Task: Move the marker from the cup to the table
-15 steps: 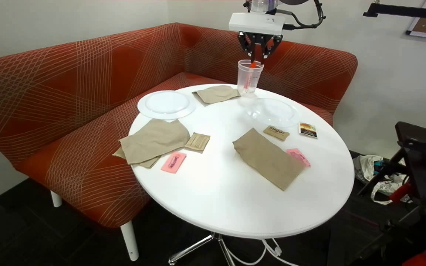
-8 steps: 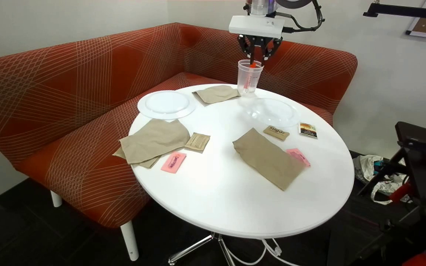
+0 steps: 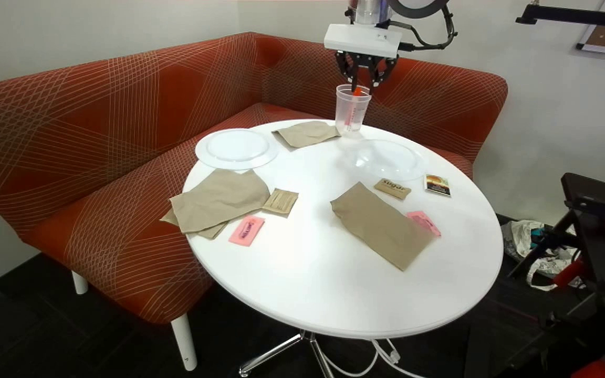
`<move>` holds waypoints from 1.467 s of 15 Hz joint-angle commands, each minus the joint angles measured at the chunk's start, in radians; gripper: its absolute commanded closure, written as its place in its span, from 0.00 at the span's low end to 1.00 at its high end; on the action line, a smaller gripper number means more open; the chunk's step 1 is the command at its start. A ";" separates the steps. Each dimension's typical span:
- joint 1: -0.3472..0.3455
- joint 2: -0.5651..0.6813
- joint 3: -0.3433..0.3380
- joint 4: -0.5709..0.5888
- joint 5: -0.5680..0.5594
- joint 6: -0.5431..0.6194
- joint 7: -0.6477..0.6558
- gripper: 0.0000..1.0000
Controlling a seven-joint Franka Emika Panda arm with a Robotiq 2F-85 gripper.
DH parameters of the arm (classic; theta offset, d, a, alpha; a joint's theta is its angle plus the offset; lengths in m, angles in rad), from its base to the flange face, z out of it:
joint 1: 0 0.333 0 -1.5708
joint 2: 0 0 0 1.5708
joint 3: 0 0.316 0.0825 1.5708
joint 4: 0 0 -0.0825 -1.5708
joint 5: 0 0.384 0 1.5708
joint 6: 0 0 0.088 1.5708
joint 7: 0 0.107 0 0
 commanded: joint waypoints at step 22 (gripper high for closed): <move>-0.001 0.075 -0.014 0.179 0.151 -0.052 -0.153 0.56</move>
